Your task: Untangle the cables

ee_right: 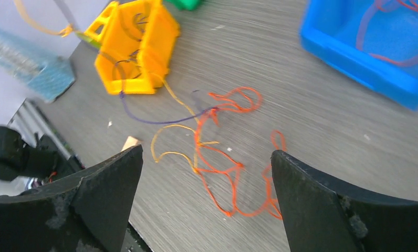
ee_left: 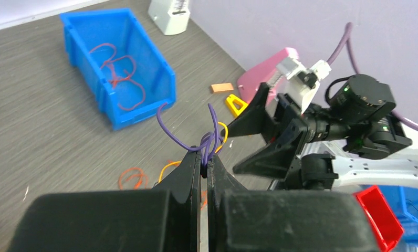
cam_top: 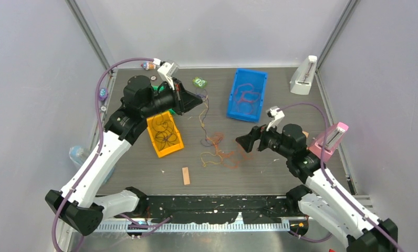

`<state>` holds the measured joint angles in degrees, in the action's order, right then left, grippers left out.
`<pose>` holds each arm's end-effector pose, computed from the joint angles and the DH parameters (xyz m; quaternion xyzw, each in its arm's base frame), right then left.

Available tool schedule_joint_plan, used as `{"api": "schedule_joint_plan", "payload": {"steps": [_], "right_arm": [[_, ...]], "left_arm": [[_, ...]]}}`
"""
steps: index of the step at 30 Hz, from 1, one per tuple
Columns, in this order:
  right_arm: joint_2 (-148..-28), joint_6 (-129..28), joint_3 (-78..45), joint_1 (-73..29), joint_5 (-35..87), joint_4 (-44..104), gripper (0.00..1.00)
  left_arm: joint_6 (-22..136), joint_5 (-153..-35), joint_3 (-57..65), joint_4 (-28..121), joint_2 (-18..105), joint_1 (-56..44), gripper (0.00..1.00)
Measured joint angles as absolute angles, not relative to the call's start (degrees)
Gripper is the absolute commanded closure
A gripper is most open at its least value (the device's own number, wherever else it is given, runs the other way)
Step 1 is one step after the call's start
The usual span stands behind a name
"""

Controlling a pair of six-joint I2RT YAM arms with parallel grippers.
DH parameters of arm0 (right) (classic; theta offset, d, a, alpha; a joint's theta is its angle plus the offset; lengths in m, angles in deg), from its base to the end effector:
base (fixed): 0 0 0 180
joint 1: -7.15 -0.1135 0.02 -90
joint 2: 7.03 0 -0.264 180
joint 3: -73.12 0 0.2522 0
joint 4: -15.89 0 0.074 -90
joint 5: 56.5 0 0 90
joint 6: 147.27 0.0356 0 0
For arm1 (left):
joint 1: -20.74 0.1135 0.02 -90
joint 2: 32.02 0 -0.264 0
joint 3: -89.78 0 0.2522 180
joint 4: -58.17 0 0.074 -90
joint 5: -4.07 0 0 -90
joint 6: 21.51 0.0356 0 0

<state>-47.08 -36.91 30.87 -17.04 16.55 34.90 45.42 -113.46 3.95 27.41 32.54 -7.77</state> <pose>0.1539 0.0805 0.2618 -0.1143 0.7907 0.3330 0.5008 0.2081 -0.1318 0.4260 0.1888 0.7331 -0.4366 0.4861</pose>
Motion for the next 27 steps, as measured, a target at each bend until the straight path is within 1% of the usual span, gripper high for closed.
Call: {"api": "schedule_joint_plan", "payload": {"steps": [2, 4, 5, 6, 8, 9, 10, 14, 16, 19, 24, 27], "right_arm": [[-49.49, -38.12, 29.47, -21.28, 16.55, 32.19, 0.01], [-52.28, -39.49, 27.74, -25.01, 16.31, 29.07, 0.09], [-53.31, -40.0, 27.06, -26.13, 15.94, 27.69, 0.16], [-54.67, -40.5, 26.21, -27.24, 15.5, 25.79, 0.19], [-56.63, -41.0, 24.92, -28.03, 15.06, 22.93, 0.32], [-57.73, -41.15, 24.07, -28.2, 14.91, 21.31, 0.34], [-58.51, -41.46, 23.48, -28.38, 14.85, 20.17, 0.38], [-61.31, -42.14, 20.42, -28.75, 14.71, 16.19, 0.47], [-62.49, -42.38, 18.78, -28.95, 14.43, 14.49, 0.49], [-64.07, -42.64, 16.64, -29.54, 13.82, 12.63, 0.48], [-65.77, -43.45, 15.52, -31.18, 12.99, 10.58, 0.47], [-66.69, -43.69, 15.52, -32.03, 12.57, 10.29, 0.49]], "left_arm": [[45.42, -115.1, 1.7, 26.89, 33.81, -8.19, 1.0], [45.44, -116.61, 0.06, 26.76, 34.72, -8.65, 1.0], [45.44, -117.17, -0.38, 26.76, 34.96, -8.82, 1.0], [45.42, -117.87, -0.82, 26.63, 35.14, -9.02, 1.0], [45.42, -119.18, -1.3, 26.52, 35.42, -9.33, 1.0], [45.42, -119.86, -1.54, 26.45, 35.62, -9.5, 1.0], [45.42, -120.39, -1.69, 26.43, 35.79, -9.65, 1.0], [45.42, -122.2, -1.87, 26.3, 36.78, -10.51, 1.0], [45.42, -122.7, -1.87, 26.14, 37.37, -10.9, 1.0], [45.4, -123.12, -1.87, 25.75, 38.0, -11.25, 1.0], [45.4, -123.25, -1.95, 25.23, 38.22, -11.51, 1.0], [45.4, -123.27, -2.32, 25.12, 38.22, -11.51, 1.0]]}}
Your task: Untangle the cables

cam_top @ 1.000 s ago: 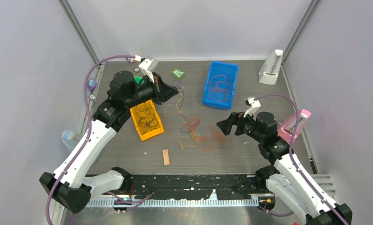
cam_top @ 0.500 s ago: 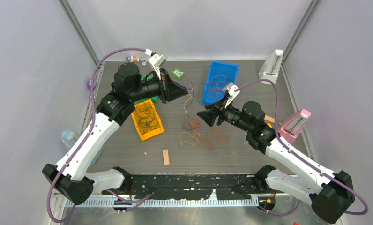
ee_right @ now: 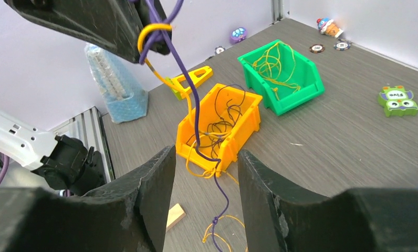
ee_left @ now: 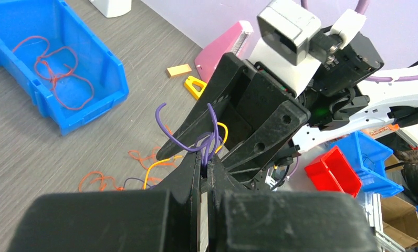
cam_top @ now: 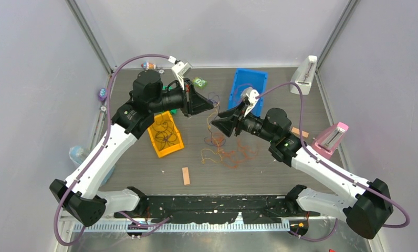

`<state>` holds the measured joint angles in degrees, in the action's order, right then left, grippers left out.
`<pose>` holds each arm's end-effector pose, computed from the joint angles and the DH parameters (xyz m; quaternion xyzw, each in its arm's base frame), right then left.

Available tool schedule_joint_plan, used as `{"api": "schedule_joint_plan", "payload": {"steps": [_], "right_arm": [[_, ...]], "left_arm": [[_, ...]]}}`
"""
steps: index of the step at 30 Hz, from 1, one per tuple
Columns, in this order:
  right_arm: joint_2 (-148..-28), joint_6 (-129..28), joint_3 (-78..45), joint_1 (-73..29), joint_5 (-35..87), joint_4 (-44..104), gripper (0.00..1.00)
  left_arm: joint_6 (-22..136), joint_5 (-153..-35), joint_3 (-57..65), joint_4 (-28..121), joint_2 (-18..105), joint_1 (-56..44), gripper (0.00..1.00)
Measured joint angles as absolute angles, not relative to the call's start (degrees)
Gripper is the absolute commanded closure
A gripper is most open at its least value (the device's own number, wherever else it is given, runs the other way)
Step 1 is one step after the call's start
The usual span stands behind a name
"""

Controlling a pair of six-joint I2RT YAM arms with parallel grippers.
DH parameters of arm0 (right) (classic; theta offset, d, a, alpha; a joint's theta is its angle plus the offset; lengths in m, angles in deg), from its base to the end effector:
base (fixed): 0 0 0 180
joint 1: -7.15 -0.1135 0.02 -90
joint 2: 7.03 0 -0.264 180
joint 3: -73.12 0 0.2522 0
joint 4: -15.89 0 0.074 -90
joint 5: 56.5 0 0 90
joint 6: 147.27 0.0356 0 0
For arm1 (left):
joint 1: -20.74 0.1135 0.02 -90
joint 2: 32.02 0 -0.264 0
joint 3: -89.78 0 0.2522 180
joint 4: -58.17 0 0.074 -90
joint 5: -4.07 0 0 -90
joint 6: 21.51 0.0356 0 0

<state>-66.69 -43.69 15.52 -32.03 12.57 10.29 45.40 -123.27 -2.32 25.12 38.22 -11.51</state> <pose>0.1824 0.1651 0.3389 -0.2783 0.6275 0.4298 0.5866 0.2127 -0.1598 0.4360 0.2610 0.7135 -0.4983 0.4178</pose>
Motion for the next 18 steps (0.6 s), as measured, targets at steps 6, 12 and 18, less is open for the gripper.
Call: {"api": "schedule_joint_plan", "payload": {"steps": [6, 12, 18], "right_arm": [[-68.83, -43.78, 15.52, -33.38, 12.42, 9.55, 0.83], [-69.95, -43.08, 15.41, -34.0, 14.04, 9.55, 0.94], [-66.6, -42.57, 16.29, -33.98, 18.39, 11.23, 0.95]], "left_arm": [[45.37, -123.29, -2.61, 25.03, 38.22, -11.51, 1.0], [45.37, -122.97, -2.61, 24.83, 38.22, -11.53, 0.98], [45.37, -120.19, -2.46, 24.79, 38.22, -11.51, 0.96]]}}
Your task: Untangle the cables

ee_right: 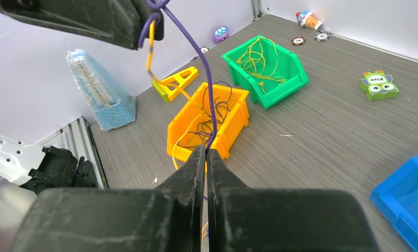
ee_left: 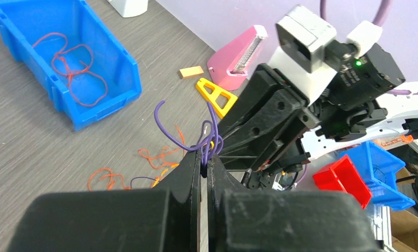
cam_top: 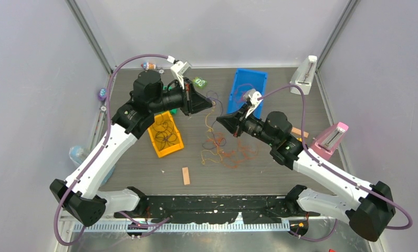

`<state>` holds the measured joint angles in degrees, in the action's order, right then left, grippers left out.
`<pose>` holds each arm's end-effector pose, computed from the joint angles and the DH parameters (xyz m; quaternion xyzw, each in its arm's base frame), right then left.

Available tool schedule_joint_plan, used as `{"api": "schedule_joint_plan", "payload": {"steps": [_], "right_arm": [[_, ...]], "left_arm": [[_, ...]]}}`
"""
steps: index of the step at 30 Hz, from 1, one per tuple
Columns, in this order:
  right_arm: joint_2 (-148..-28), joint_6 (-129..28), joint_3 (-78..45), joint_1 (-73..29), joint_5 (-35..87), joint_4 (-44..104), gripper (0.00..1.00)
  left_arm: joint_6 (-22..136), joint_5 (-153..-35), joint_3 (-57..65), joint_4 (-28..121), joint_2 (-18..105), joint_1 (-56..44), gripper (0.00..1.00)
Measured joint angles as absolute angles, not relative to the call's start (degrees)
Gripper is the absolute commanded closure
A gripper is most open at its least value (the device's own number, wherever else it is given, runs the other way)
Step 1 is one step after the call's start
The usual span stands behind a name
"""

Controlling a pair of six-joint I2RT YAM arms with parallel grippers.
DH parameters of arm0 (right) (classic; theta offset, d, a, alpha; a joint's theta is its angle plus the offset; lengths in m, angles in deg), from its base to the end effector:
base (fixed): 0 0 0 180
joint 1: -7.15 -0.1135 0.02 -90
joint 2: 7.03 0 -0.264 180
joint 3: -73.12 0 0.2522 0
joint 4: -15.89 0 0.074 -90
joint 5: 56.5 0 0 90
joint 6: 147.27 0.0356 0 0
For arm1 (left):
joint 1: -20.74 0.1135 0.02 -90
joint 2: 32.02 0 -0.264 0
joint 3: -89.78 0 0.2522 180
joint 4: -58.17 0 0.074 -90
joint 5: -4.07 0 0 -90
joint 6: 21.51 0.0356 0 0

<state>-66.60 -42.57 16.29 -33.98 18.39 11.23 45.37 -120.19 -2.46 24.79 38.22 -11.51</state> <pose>0.1796 0.1691 0.3327 -0.2495 0.6493 0.4144 0.5869 0.2142 -0.1589 0.4360 0.2449 0.7222 -0.4831 0.4302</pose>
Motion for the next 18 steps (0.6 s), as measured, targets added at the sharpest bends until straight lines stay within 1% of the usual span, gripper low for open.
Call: {"api": "schedule_joint_plan", "payload": {"steps": [1, 3, 4, 5, 8, 10, 12, 13, 18], "right_arm": [[-65.51, -42.47, 16.83, -34.0, 19.0, 11.54, 0.95], [-63.56, -42.29, 17.66, -34.0, 19.83, 12.08, 0.95], [-62.84, -42.25, 17.93, -34.0, 20.13, 12.17, 0.95], [-62.14, -42.18, 18.12, -34.0, 20.51, 12.28, 0.95], [-60.83, -42.16, 18.12, -34.0, 21.88, 13.33, 0.95], [-60.07, -42.2, 18.01, -34.0, 23.48, 15.23, 0.95], [-59.89, -42.33, 17.42, -34.0, 24.81, 17.31, 0.95], [-59.89, -42.4, 16.68, -34.0, 25.62, 18.79, 0.94], [-59.89, -43.3, 10.3, -34.0, 28.55, 25.02, 0.95]], "left_arm": [[45.35, -119.91, -2.39, 24.81, 38.22, -11.51, 0.93], [45.18, -119.47, -2.37, 24.79, 38.24, -11.53, 0.97], [45.13, -119.4, -2.37, 24.77, 38.26, -11.53, 0.94], [45.09, -119.36, -2.37, 24.77, 38.31, -11.51, 0.83], [45.24, -118.88, -2.26, 24.79, 38.44, -11.51, 0.27], [45.4, -118.24, -1.89, 24.59, 38.46, -11.51, 0.12], [45.44, -117.61, -1.47, 24.31, 38.44, -11.49, 0.06], [45.57, -117.24, -1.1, 24.18, 38.44, -11.49, 0.05], [47.01, -116.43, 2.24, 24.27, 37.61, -11.45, 0.07]]}}
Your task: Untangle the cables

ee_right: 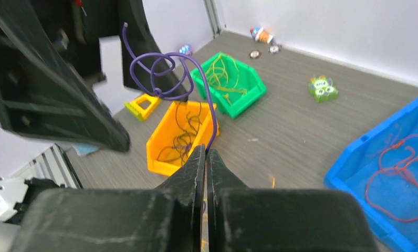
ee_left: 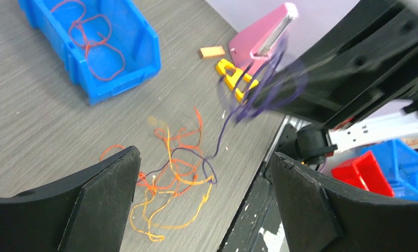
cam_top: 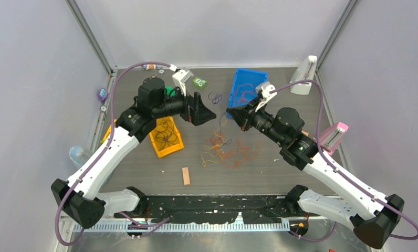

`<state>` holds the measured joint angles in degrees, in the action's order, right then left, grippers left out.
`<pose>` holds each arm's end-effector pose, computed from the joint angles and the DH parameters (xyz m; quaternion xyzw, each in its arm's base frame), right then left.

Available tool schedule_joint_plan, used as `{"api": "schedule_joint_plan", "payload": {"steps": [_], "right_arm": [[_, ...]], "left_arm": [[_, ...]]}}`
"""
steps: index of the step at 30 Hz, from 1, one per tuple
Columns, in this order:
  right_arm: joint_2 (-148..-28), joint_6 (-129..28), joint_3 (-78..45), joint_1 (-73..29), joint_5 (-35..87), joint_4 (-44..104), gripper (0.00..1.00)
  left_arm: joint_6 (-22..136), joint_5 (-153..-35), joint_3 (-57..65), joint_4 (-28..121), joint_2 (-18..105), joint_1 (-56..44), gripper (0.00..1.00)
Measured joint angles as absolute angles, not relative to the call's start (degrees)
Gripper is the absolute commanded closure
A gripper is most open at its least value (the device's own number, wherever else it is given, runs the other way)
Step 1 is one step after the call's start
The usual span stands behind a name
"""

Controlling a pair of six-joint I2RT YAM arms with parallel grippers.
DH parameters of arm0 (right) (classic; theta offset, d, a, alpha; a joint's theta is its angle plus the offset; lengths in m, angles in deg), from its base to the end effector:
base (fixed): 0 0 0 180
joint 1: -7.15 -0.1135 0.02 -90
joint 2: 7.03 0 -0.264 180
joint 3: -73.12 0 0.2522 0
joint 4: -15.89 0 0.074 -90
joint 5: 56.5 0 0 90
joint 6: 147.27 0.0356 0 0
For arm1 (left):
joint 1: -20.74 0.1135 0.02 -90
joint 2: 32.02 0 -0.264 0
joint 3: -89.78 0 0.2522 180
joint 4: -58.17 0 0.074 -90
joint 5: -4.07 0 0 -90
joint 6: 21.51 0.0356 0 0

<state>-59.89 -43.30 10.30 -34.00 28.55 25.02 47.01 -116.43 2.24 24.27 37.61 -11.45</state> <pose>0.1625 0.1461 0.3692 -0.1947 0.6744 0.3561 0.6168 0.2178 -0.1584 0.4097 0.2295 0.7523 -0.4496 0.4233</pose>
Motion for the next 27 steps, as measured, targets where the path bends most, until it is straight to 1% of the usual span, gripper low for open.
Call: {"api": "schedule_joint_plan", "payload": {"steps": [4, 9, 16, 17, 18, 19, 20, 21, 22, 23, 25, 27], "right_arm": [[-59.91, -43.67, 6.12, -34.0, 29.53, 26.14, 0.95], [-60.28, -43.67, 1.6, -34.0, 30.3, 27.8, 0.94], [-62.62, -43.27, -1.31, -34.0, 29.16, 28.52, 0.95], [-62.99, -43.12, -1.46, -34.0, 28.86, 28.56, 0.95], [-63.39, -42.95, -1.57, -34.0, 28.4, 28.54, 0.94], [-63.78, -42.71, -1.64, -34.0, 27.98, 28.56, 0.94], [-64.11, -42.51, -1.72, -34.0, 27.63, 28.63, 0.95], [-64.46, -42.25, -1.83, -34.0, 27.19, 28.63, 0.9], [-64.72, -42.07, -1.83, -34.0, 26.87, 28.63, 0.61], [-64.83, -41.88, -1.83, -34.0, 26.58, 28.7, 0.3], [-64.83, -40.8, -1.72, -34.0, 26.56, 28.76, 0.09], [-63.85, -40.3, 0.09, -34.0, 27.13, 27.73, 0.08]], "left_arm": [[47.93, -118.29, 6.57, 26.39, 36.04, -11.4, 0.09], [47.67, -122.27, 11.58, 33.51, 35.38, -11.49, 0.12], [46.29, -124.87, 12.3, 41.53, 36.54, -12.98, 0.23], [46.12, -125.11, 11.84, 42.45, 37.19, -13.3, 0.27], [45.88, -125.26, 11.23, 43.41, 38.13, -13.7, 0.41], [45.7, -125.39, 10.85, 44.02, 38.83, -13.96, 0.61], [45.07, -125.68, 10.4, 44.72, 39.71, -14.29, 0.86], [44.98, -125.85, 10.07, 45.27, 40.41, -14.53, 1.0], [44.39, -126.13, 9.61, 45.51, 41.26, -14.72, 1.0], [44.32, -126.11, 9.28, 45.93, 41.98, -14.9, 1.0], [44.81, -125.41, 9.02, 45.86, 42.66, -14.94, 1.0], [44.83, -123.97, 8.93, 45.58, 42.66, -14.83, 1.0]]}}
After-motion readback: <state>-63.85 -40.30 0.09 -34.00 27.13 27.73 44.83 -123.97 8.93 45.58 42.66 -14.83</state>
